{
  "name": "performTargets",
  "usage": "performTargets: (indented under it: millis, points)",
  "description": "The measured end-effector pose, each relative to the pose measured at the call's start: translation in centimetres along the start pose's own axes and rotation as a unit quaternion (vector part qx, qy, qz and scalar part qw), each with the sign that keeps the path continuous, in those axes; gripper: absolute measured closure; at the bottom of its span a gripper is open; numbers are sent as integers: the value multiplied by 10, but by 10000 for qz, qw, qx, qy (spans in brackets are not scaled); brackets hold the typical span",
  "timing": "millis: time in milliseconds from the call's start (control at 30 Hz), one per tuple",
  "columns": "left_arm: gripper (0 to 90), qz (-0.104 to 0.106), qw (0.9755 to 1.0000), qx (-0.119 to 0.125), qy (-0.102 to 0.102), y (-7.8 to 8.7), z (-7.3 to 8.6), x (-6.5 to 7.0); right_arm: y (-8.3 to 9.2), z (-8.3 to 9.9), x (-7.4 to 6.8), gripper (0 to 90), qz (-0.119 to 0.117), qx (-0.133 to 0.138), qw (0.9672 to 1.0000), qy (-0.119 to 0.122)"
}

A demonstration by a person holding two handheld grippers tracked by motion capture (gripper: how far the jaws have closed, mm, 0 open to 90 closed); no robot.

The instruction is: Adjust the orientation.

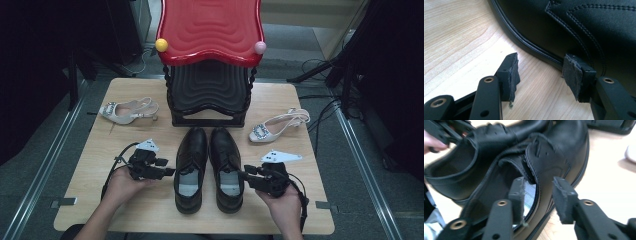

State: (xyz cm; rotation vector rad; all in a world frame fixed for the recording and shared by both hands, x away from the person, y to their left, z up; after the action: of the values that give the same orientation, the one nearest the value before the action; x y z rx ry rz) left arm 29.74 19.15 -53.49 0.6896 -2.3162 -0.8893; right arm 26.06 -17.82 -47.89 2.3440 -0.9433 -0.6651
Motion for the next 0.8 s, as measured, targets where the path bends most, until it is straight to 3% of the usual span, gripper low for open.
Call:
performTargets:
  millis: [100, 167, 367, 500, 633, 800]
  points:
    - [493, 25, 10000, 8, -15, 0, 2, 1, 10, -3, 9, 804, 32, 139, 9999, -71]
    - [540, 21, 10000, -3, -77, 0, 3, 2, 9, -2, 17, 806, 109, 76, 9998, -148]
    - [673, -11, 9999, 20, -114, -4, 4, 0, -19, 9, 40, 898, 125, -408, 9982, -421]
    - [794, 144, 9999, -41, -31, -9, 2, 1, -40, 9, 43, 888, 122, -735, 9966, -358]
    - [818, 47, 10000, -54, -8, -14, 1, 5, -56, 6, 43, 894, 197, -899, 9950, -390]
    - [803, -43, 10000, -73, -52, -14, 6, 5, -61, 4, 48, 898, 170, -926, 9943, -500]
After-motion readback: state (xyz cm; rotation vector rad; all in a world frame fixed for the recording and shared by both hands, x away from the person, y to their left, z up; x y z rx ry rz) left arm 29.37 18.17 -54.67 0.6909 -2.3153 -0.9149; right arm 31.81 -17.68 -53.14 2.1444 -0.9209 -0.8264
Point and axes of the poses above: each handheld gripper's, and its own axes: y roughly backward along the jaws, z roughly out of its underside, x roughly to its right, the point moved 2 cm from there along -y, roughly forward along the jaws, and after that the axes turned 3 degrees about z, right-handed, at the moved point
